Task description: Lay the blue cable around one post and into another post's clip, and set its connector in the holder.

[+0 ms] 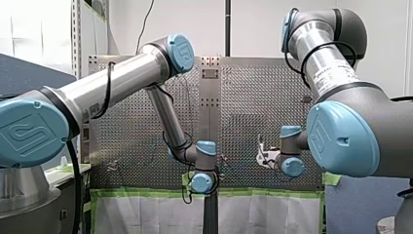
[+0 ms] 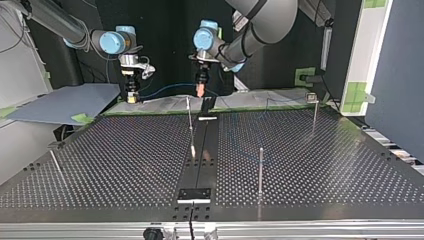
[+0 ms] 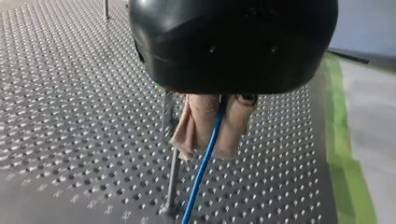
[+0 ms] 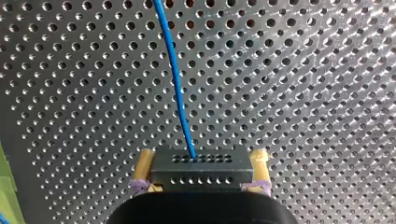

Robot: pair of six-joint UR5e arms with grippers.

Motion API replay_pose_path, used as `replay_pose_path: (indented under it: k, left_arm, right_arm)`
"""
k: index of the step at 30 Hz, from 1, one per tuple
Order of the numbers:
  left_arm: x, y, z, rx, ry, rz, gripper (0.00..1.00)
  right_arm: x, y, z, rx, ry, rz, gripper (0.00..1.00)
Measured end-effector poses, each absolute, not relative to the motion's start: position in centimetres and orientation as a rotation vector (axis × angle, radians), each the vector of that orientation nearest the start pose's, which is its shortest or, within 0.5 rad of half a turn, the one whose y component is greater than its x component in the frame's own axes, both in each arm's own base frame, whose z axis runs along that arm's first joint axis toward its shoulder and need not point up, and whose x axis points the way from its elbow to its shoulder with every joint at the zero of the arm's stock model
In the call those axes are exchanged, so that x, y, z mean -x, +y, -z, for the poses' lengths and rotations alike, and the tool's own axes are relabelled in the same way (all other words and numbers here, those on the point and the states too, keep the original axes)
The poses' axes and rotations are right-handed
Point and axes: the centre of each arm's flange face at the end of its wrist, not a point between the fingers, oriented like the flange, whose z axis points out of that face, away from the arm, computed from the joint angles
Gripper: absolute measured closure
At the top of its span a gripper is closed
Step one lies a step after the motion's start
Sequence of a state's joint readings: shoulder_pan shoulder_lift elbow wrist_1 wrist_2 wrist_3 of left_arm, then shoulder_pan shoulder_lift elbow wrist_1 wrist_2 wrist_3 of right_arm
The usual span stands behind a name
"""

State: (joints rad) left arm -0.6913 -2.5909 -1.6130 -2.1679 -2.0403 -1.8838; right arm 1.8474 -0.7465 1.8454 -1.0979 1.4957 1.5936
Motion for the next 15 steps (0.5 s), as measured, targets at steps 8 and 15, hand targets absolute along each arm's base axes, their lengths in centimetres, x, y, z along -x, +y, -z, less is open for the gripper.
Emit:
replay_pose_path:
  k: [8, 15]
  left_arm:
    - [-45.2, -46.4, 5.8, 0.079, 1.623, 0.331, 0.85]
    - [-46.9, -47.4, 4.8, 0.056, 1.601, 0.367, 0.85]
  right_arm:
    - [-29.9, -52.8, 0.1, -1.468, -1.029, -1.471, 1.00]
    - [-29.9, -53.1, 0.4, -1.471, -1.018, -1.462, 1.00]
